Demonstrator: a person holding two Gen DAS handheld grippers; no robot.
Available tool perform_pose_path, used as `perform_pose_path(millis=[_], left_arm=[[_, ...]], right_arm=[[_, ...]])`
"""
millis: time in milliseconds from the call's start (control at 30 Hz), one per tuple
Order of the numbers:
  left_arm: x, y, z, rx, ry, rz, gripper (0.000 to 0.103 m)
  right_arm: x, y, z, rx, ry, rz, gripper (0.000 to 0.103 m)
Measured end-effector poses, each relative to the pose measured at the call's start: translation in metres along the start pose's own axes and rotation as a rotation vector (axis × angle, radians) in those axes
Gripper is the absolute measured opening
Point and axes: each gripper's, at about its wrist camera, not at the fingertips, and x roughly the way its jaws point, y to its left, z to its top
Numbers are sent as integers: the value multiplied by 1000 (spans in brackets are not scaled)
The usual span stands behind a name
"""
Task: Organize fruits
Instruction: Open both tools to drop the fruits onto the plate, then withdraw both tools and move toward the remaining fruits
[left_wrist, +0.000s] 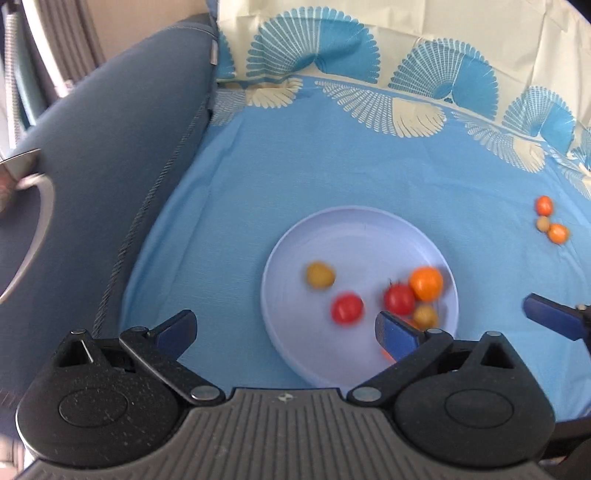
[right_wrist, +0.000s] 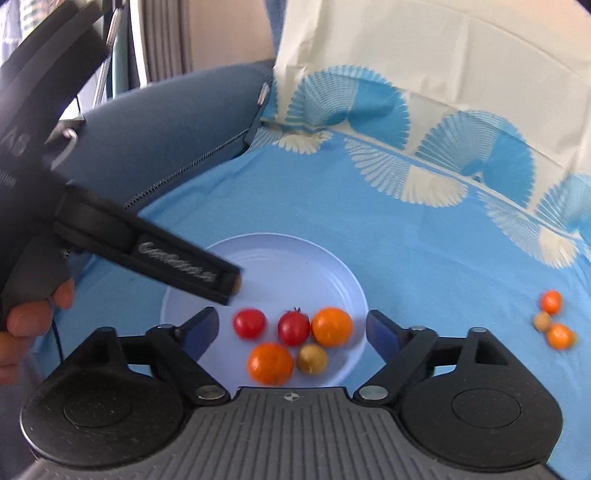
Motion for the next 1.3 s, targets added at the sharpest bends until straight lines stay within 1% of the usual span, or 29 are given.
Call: perform_pose_path(millis=[100, 200, 267, 333, 400, 633, 767, 933, 1300], left_arm=[[-30, 3, -24, -7, -5, 16, 103], [-56, 9, -44, -25, -13, 24, 103], [-72, 12, -55, -42, -17, 13, 103], [-87, 14, -63, -53, -32, 4, 103], [-100, 13, -69, -50, -54, 10, 103], [-135, 6, -85, -41, -115, 7, 103], [-151, -1, -93, -26, -141, 6, 103], [-167, -4, -99, -23, -171, 5, 103], [-182, -6, -103, -15, -203, 10, 103]], right_arm=[[-35, 2, -10, 60, 3, 0, 94], [-68, 9, -23, 91, -20, -16, 96], [-86, 14, -31, 104, -41, -32, 98], [-101, 17, -37, 107, -62, -37, 98], [-116, 19, -43, 104, -80, -43, 99], [-156, 18, -53, 119, -162, -80, 100], [-174, 16, -58, 137, -205, -101, 102], [-191, 15, -62, 145, -234, -107, 102], [-207, 22, -66, 116, -266, -108, 102]])
